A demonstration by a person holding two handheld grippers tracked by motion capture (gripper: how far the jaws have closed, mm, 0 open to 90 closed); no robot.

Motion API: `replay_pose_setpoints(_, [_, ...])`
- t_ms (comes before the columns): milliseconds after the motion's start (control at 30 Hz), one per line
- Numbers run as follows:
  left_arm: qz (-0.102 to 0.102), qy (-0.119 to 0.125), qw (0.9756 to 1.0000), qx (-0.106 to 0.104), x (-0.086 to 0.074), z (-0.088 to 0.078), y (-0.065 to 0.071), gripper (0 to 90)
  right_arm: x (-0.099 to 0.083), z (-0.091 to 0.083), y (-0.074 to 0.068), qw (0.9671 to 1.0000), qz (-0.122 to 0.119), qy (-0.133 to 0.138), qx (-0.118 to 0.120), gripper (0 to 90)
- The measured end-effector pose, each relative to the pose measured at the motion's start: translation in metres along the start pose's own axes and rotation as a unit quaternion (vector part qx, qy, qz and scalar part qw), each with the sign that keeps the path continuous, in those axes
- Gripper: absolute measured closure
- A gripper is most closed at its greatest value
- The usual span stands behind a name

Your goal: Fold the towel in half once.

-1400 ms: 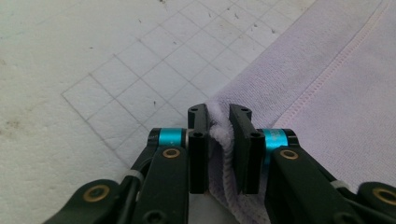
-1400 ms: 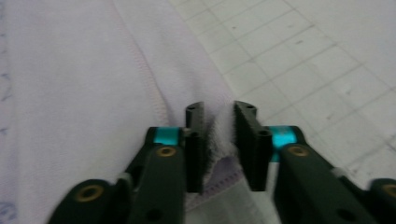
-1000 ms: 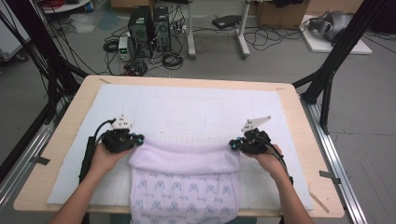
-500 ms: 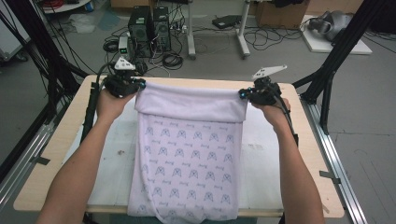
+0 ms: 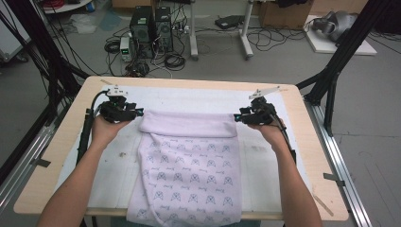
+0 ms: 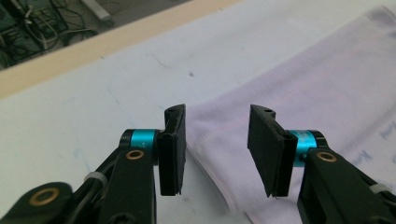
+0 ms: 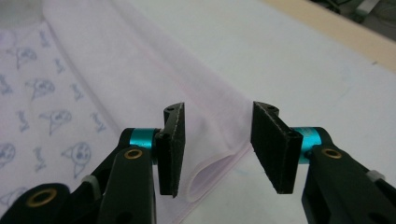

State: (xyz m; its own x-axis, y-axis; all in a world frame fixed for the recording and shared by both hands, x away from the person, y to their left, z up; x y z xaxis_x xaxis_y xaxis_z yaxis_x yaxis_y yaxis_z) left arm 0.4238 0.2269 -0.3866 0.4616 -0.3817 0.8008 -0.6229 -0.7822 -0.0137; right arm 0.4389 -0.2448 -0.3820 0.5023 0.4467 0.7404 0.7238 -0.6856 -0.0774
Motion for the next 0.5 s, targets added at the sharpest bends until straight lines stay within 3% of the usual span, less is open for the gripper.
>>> replay_pose_setpoints(100, [0.000, -0.014, 0.9998, -0.013, -0.010, 0.009, 0.005, 55.5, -0.010, 0.013, -0.005, 0.9999, -0.002, -0.013, 0.006, 51.7])
replay_pose_setpoints(167, [0.007, -0.031, 0.9994, -0.014, -0.011, 0.017, 0.008, 53.4, -0.014, 0.022, -0.008, 0.9996, -0.002, -0.027, 0.006, 50.3])
replay_pose_setpoints(267, [0.010, -0.038, 0.9990, -0.020, -0.012, 0.028, 0.013, 51.9, -0.021, 0.033, -0.008, 0.9991, 0.004, -0.041, 0.005, 49.0])
replay_pose_setpoints(367, [0.011, -0.062, 0.9979, -0.012, -0.016, 0.040, 0.015, 50.9, -0.028, 0.041, -0.005, 0.9987, 0.016, -0.048, 0.004, 49.4])
replay_pose_setpoints(433, [0.006, -0.078, 0.9968, -0.015, -0.020, 0.047, 0.015, 56.1, -0.032, 0.045, -0.003, 0.9983, 0.021, -0.053, 0.004, 53.4])
replay_pose_setpoints(500, [0.008, -0.084, 0.9962, -0.022, -0.023, 0.050, 0.014, 69.3, -0.036, 0.047, -0.004, 0.9984, 0.022, -0.051, 0.009, 60.6])
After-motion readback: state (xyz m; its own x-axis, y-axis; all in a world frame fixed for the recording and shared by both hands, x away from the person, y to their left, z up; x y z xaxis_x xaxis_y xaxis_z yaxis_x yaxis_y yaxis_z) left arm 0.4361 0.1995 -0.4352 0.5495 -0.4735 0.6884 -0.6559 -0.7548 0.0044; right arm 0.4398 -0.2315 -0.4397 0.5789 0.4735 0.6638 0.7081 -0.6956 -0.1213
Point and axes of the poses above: each handheld gripper's, and its own axes: z roughly forward along the jaws, x roughly out of its top, y roughly to its right, the point moved 1 cm from there along z, roughly forward along the jaws, and after that the axes turned 2 degrees about z, right-handed, at the moved point
